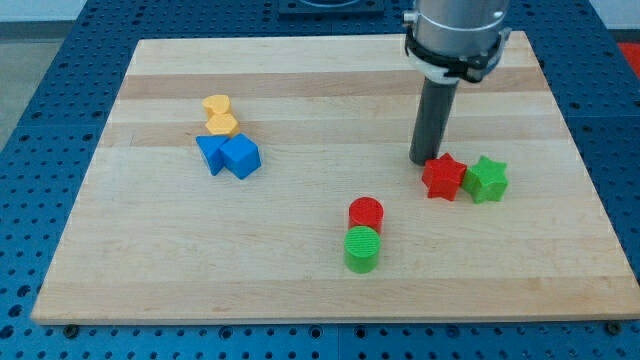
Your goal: Push the red star with the help of a green star to the top of the red circle
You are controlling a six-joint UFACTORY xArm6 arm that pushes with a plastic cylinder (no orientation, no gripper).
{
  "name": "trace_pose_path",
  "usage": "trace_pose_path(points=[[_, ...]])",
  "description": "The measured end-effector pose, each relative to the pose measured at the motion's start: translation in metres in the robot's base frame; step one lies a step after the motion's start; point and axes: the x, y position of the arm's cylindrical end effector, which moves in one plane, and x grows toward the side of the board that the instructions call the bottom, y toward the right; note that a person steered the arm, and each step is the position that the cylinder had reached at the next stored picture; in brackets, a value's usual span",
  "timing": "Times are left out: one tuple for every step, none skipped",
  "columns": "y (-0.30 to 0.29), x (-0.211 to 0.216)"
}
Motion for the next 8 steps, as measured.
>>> trace_pose_path(points=[[0.035,-0.018],[0.089,-0.003],[0.117,0.020],[0.118,0.024],[0.108,0.042],[0.104,0.044],[0.104,0.044],[0.095,0.044]])
